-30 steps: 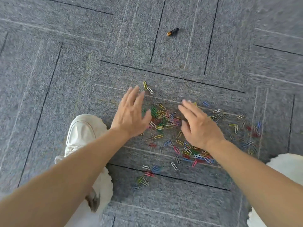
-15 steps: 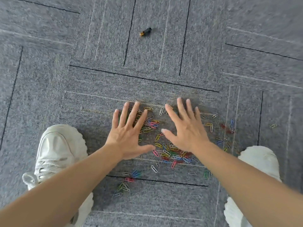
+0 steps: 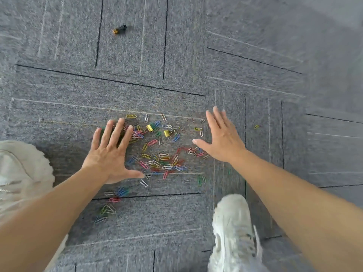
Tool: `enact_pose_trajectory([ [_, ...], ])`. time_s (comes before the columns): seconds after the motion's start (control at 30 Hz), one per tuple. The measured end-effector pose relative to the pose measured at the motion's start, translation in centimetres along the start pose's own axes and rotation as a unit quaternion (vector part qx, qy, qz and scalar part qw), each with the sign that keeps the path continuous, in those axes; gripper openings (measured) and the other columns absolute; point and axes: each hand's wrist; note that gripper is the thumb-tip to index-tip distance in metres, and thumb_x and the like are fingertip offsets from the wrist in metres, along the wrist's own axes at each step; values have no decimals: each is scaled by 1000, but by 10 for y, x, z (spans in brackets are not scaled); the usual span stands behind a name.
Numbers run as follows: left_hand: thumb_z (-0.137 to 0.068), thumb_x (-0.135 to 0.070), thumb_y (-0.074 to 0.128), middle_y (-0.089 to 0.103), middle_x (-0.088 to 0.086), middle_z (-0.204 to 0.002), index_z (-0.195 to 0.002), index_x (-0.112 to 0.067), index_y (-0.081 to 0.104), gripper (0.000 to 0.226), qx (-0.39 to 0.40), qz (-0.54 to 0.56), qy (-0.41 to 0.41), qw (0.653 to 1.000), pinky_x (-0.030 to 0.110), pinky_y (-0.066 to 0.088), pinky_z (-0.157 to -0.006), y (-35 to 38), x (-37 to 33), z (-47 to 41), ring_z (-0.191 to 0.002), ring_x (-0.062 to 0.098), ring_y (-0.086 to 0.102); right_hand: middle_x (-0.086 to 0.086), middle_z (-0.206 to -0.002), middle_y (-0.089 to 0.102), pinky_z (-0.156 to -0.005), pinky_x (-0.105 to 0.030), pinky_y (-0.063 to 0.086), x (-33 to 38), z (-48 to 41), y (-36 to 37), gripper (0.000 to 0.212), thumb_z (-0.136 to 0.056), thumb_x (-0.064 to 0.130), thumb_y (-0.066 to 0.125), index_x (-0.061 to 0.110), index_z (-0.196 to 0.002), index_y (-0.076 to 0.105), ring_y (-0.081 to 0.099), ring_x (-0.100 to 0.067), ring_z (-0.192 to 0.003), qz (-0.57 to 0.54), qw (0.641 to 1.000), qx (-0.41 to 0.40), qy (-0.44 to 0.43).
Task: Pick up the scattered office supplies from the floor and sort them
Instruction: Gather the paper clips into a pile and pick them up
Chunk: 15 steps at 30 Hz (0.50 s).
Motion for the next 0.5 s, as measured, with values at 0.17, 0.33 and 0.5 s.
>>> enact_pose_trajectory([
  [0.17,-73,-95,19,-30,7,-161,-156,-18,-16,118,-88,8,-4,996,47,-17,-119,21,-7,-10,-148,26,-27,-7,-165,-15,-120,-58,-4,-87,-21,37,103,-83,84,33,24,-158,-4,-14,-36,-150,-77,974,-70,201],
  [0.33,-87,-80,20,-17,10,-164,-158,-14,-7,100,-114,8,-24,993,41,-19,-119,26,-36,-21,-151,25,-20,-11,-163,-23,-120,-56,-9,-146,-24,73,115,-75,91,26,22,-157,-13,-21,-32,-149,-156,950,-56,266],
  [0.5,-89,-75,21,-19,9,-164,-157,-19,-13,94,-114,21,-54,992,44,-14,-121,23,-65,-31,-151,25,-19,-18,-162,-19,-122,-48,-9,-101,-32,78,108,-85,79,23,5,-156,-10,-19,-29,-150,-111,984,-113,83],
])
Point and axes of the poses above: each hand's wrist, its own z-axis away from the middle knuckle, its own y-axis out of the palm, x = y × z
